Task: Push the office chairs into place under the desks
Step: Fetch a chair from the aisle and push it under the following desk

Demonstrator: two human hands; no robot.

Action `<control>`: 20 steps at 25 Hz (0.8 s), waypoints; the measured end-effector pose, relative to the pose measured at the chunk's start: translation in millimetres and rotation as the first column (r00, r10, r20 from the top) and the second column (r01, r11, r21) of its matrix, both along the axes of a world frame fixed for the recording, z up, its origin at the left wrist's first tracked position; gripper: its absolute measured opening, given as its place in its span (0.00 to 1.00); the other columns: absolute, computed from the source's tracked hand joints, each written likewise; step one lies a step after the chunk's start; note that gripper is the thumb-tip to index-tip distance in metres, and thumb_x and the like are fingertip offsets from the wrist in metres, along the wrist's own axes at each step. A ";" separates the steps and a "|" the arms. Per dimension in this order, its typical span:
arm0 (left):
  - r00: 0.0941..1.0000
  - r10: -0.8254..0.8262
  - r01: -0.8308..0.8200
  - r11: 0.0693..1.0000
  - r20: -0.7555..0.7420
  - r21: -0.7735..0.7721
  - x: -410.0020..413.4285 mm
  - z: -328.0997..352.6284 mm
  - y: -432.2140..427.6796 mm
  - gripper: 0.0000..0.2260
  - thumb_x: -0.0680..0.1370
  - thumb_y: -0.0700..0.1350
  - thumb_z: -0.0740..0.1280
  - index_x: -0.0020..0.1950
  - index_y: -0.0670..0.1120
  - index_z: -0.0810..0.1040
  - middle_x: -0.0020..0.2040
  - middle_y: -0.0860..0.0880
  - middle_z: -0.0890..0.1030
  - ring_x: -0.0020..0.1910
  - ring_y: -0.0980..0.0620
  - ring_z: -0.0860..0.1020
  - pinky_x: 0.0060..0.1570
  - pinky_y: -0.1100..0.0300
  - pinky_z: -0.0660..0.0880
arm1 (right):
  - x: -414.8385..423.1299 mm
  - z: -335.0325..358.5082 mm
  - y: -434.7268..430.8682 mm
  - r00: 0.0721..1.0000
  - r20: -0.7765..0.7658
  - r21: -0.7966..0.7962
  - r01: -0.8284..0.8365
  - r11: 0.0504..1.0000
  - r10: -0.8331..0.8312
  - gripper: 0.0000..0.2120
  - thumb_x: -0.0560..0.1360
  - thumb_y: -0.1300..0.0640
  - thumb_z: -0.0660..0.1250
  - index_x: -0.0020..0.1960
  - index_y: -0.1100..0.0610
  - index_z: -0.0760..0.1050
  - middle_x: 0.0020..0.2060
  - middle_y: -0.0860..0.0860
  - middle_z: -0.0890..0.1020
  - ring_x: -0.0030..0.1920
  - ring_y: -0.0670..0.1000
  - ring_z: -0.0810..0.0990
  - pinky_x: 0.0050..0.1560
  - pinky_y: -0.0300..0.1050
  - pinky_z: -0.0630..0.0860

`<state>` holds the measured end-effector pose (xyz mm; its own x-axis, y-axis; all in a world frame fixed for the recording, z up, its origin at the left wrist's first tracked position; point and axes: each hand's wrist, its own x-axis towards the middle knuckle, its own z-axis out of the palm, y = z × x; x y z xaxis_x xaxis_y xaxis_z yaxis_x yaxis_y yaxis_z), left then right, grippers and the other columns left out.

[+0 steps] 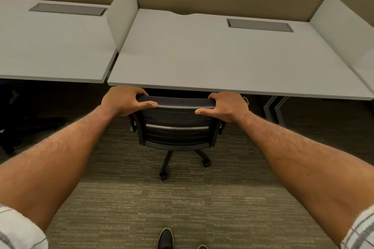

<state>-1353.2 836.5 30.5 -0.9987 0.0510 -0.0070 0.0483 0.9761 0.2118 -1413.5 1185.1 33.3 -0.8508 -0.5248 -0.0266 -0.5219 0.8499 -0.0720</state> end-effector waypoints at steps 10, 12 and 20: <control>0.994 -0.069 0.072 0.997 0.079 -0.036 -4.2 4.1 -20.7 0.52 0.58 0.88 0.48 0.66 0.56 0.80 0.58 0.52 0.84 0.55 0.49 0.79 0.49 0.53 0.73 | 10.6 -6.6 -18.3 0.998 -0.033 -0.003 0.062 0.998 -0.062 0.45 0.61 0.11 0.46 0.43 0.51 0.75 0.33 0.46 0.78 0.35 0.46 0.77 0.39 0.48 0.77; 0.992 -0.083 0.089 0.995 0.098 -0.054 -2.2 7.4 -16.5 0.52 0.61 0.87 0.45 0.66 0.53 0.79 0.57 0.50 0.84 0.53 0.49 0.79 0.52 0.51 0.75 | 11.3 -6.3 -15.4 0.997 -0.010 -0.017 0.074 0.997 -0.074 0.46 0.64 0.12 0.47 0.48 0.51 0.77 0.38 0.47 0.81 0.39 0.48 0.79 0.45 0.50 0.79; 0.977 -0.182 0.135 0.931 -0.110 -0.340 29.8 35.1 13.0 0.47 0.73 0.80 0.43 0.78 0.48 0.67 0.76 0.44 0.72 0.73 0.43 0.71 0.71 0.42 0.67 | 39.7 13.4 -0.8 0.993 -0.102 -0.154 0.050 0.987 -0.066 0.46 0.74 0.22 0.58 0.76 0.56 0.67 0.75 0.58 0.71 0.74 0.58 0.69 0.74 0.58 0.66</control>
<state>-1323.5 849.5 65.6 -0.9701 0.2268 0.0860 0.2137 0.9668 -0.1399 -1373.8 1184.3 46.7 -0.8738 -0.4653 0.1412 -0.4834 0.8628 -0.1482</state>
